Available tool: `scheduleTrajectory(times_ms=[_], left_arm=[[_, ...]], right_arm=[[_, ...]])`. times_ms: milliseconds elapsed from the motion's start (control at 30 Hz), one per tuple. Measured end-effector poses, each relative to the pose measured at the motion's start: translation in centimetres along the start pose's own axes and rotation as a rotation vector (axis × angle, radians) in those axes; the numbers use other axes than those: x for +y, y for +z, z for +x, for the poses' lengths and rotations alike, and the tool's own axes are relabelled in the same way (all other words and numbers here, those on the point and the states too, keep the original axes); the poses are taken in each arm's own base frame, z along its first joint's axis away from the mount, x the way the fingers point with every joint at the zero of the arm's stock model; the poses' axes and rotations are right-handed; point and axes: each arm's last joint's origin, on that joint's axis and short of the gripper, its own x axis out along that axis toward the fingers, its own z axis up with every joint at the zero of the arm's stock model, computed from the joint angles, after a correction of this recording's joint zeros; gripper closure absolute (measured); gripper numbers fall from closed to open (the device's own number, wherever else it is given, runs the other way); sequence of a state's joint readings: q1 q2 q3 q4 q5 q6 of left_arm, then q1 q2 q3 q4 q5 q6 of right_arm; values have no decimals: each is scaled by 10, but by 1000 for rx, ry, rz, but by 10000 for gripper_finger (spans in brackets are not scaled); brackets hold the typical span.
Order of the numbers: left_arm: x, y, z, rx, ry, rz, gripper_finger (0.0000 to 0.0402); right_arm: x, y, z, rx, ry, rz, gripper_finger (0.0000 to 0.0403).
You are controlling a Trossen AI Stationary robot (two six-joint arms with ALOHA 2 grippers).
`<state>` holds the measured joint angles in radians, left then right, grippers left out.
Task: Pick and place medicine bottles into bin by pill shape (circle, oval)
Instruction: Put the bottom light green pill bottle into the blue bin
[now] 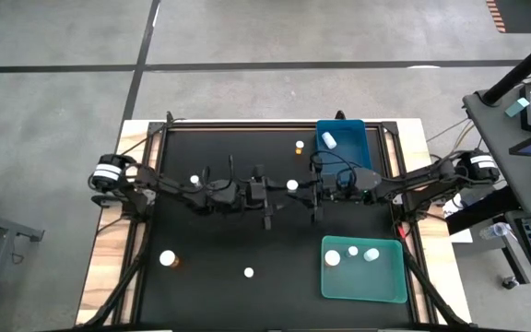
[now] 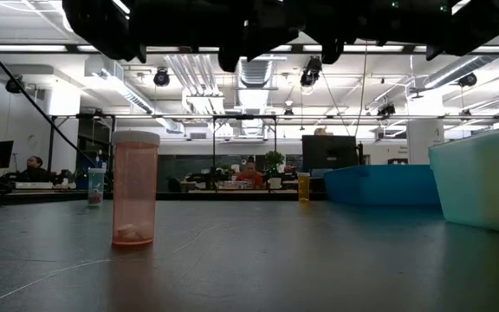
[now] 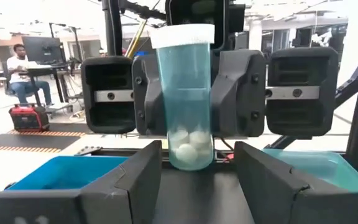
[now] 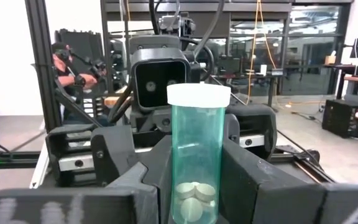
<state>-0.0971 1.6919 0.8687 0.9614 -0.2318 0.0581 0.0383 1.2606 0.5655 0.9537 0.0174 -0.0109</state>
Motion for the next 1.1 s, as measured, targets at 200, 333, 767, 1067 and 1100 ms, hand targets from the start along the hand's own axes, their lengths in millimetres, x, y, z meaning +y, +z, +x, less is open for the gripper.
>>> scheduleTrajectory(times_ms=[200,333,767,1067,1100], left_arm=[[0,3,2,-11,-37,6,221],[3,2,2,-2,-32,8,247],[3,2,2,10,-31,6,332],[3,1,2,15,-32,10,330],[3,1,2,15,-32,12,330]], right_arm=[[0,0,0,-4,1,0,307],[0,0,0,-4,1,0,307],[0,0,0,0,3,0,307],[0,-1,0,12,0,34,276],[0,-1,0,12,-1,34,265]])
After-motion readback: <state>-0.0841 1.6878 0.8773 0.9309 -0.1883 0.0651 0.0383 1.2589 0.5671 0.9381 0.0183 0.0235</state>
